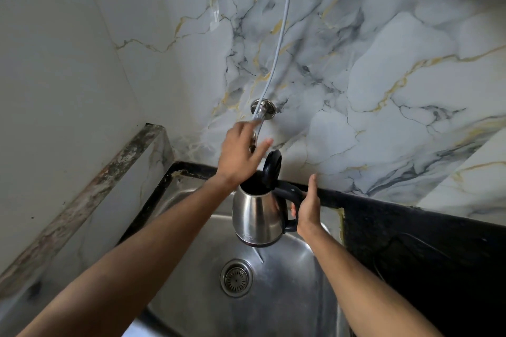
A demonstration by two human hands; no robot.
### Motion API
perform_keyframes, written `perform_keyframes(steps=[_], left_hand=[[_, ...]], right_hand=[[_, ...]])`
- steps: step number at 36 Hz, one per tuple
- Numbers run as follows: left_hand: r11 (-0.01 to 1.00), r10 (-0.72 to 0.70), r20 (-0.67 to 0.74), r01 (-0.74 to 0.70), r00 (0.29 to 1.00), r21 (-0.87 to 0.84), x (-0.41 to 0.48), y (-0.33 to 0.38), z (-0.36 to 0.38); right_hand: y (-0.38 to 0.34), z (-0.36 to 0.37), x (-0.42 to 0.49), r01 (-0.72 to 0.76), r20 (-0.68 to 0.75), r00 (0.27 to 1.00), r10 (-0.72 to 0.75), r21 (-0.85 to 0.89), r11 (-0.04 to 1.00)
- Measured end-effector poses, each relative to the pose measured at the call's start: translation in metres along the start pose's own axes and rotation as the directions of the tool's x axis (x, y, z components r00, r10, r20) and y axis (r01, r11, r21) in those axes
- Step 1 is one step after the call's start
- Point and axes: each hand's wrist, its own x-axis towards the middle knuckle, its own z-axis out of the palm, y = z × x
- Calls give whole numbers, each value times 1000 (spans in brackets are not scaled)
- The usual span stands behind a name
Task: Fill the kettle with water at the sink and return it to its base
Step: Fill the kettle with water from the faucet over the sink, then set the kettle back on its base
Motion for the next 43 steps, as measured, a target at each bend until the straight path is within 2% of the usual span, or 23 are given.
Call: perform_keyframes(steps=[1,3,5,9,13,18,24,29,32,36,38,39,40,41,43], left_hand=[[984,175,58,-175,983,6,-5,7,-2],[902,412,246,-432,877,30,-14,18,0],[877,445,332,-479,832,24,-24,24,2],[958,282,350,-282,893,-54,-47,24,11],[989,144,380,-125,914,-75,-74,28,30],[997,79,401,-69,913,-39,-97,71,56],[998,-31,454,48,891,-26,-111,128,70],[996,-54,470,83,881,-41,-127,180,83],[999,-27,483,42,875,-22,-137,210,97],[986,47,444,29,895,-164,-153,242,123],[947,-79,359,182,930,-265,-162,254,135],[890,-200,351,320,915,-326,-167,262,142],[799,-320,390,467,863,-379,-172,269,149],[685,-407,473,604,781,-407,-176,274,156],[504,-462,640,775,614,-380,-183,279,170]], right_hand=[[0,-4,-2,-7,1,1000,7,-4,1000],[0,-17,-8,-14,-10,1000,14,13,1000],[-1,-31,-15,-18,-51,998,21,46,999],[-11,-65,-30,-5,-133,991,21,120,993],[-18,-92,-40,11,-145,989,15,174,985],[-38,-135,-55,51,-145,989,-35,107,993],[-59,-180,-68,78,-120,991,-65,107,991],[-81,-223,-78,89,-101,992,-75,137,987],[-94,-257,-83,104,-87,992,-92,142,984],[-109,-308,-88,135,-79,989,-124,148,980],[-115,-327,-90,139,-89,988,-127,144,980],[-118,-338,-91,140,-92,988,-128,147,979],[-121,-350,-93,142,-91,987,-130,146,979],[-123,-362,-94,142,-89,988,-130,148,979],[-124,-385,-95,141,-90,987,-130,141,980]])
